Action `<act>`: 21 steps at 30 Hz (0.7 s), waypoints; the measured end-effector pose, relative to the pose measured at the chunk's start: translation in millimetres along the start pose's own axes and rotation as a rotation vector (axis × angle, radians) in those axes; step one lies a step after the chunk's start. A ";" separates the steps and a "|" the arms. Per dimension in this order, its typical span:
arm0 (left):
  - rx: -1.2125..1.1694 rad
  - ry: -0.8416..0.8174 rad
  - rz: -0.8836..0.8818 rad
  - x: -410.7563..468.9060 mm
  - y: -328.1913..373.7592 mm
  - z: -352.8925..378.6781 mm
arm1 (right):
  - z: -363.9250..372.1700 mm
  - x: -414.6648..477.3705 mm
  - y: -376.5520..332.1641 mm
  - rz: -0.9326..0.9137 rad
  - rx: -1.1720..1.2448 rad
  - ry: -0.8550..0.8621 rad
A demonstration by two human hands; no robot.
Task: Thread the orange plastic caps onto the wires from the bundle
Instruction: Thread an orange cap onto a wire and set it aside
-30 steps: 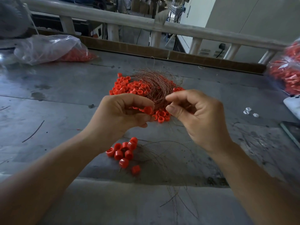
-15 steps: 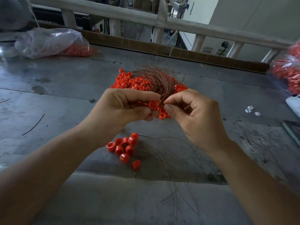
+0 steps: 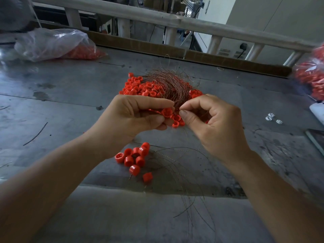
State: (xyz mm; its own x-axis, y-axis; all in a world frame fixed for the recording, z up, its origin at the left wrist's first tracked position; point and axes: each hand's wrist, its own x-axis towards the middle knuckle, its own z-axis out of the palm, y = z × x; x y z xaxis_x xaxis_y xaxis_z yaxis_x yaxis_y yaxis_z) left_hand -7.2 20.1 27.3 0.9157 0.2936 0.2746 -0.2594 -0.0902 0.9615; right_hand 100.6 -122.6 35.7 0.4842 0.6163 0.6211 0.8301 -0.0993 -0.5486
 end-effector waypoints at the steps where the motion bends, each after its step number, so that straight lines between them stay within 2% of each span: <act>1: 0.012 0.001 -0.001 0.2 -0.4 -0.2 | 0.1 -0.2 0.0 0.002 0.005 -0.004; 11: 0.036 -0.001 -0.012 0.4 0.2 -0.2 | 1.2 -0.5 0.1 -0.027 0.007 -0.010; 21: -0.061 -0.010 -0.044 -0.4 0.2 -0.9 | -0.8 -1.1 -0.8 -0.020 0.009 -0.010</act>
State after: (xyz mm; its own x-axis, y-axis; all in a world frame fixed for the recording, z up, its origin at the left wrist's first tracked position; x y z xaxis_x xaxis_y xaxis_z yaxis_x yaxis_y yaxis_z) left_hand -7.8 20.9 27.4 0.9295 0.2863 0.2327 -0.2373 -0.0191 0.9713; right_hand 99.6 -123.8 35.9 0.4648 0.6258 0.6264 0.8371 -0.0800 -0.5412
